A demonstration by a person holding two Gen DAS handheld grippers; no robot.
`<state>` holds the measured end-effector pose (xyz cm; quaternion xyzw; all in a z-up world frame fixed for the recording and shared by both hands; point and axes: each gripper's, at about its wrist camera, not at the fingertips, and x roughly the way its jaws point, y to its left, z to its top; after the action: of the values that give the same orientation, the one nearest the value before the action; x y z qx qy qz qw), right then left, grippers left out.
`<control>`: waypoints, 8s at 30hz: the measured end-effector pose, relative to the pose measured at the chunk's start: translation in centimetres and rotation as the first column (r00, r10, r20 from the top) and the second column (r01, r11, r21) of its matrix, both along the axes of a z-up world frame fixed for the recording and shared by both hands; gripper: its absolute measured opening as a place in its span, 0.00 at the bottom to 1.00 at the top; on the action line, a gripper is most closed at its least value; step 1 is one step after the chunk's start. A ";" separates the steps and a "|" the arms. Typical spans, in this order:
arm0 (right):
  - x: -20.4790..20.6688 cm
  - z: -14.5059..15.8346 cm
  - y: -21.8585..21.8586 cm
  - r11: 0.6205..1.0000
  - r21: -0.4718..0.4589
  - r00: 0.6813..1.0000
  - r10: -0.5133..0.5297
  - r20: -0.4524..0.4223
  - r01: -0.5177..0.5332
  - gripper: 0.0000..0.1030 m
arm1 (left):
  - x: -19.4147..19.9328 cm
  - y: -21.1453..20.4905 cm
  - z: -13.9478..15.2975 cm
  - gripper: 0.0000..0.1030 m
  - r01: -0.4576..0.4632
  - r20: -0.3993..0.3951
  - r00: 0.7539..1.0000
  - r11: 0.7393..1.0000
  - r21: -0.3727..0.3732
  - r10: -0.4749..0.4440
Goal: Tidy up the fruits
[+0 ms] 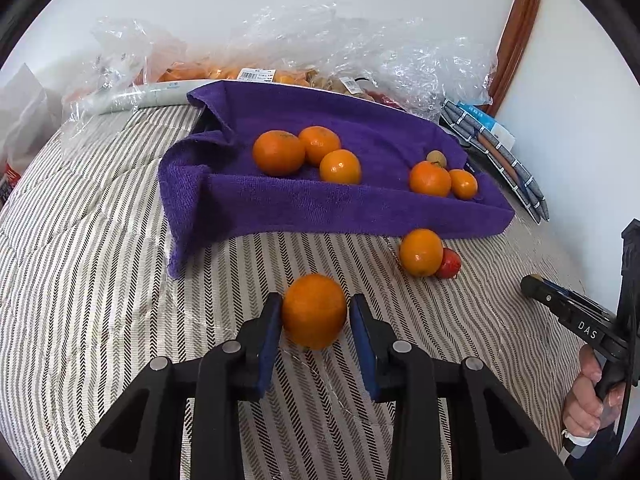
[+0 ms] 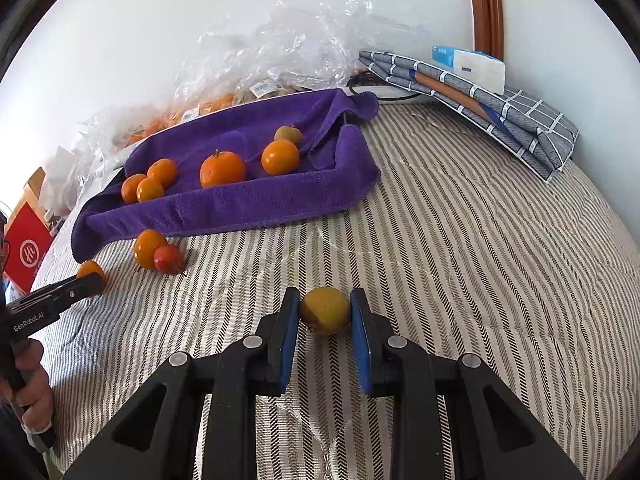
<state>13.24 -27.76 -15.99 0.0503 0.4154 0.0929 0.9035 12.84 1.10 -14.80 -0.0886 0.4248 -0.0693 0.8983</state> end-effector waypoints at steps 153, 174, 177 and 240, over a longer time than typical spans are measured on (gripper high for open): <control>2.4 0.4 11.4 0.960 -0.052 0.961 0.275 -0.003 -0.275 0.31 | 2.1 4.1 2.6 0.58 -0.176 0.181 0.968 0.984 -0.012 0.175; 1.2 2.4 2.2 0.979 -0.067 0.979 0.196 0.064 -0.191 0.23 | 4.0 -6.8 0.8 0.56 0.151 0.014 0.988 0.988 0.036 -0.152; 1.2 2.4 0.9 0.984 -0.058 0.982 0.174 0.077 -0.170 0.23 | 4.4 -7.9 0.5 0.41 0.175 -0.008 0.985 0.984 0.031 -0.175; -4.2 12.5 2.6 0.994 -0.079 0.986 -0.060 0.156 0.073 0.80 | -5.2 -3.2 12.9 0.89 -0.194 0.117 0.977 0.972 0.130 0.179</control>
<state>9.02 -25.13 -3.48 0.0186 0.3465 0.0488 0.9366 7.67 -2.10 -1.91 -0.0610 0.3710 0.0412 0.9257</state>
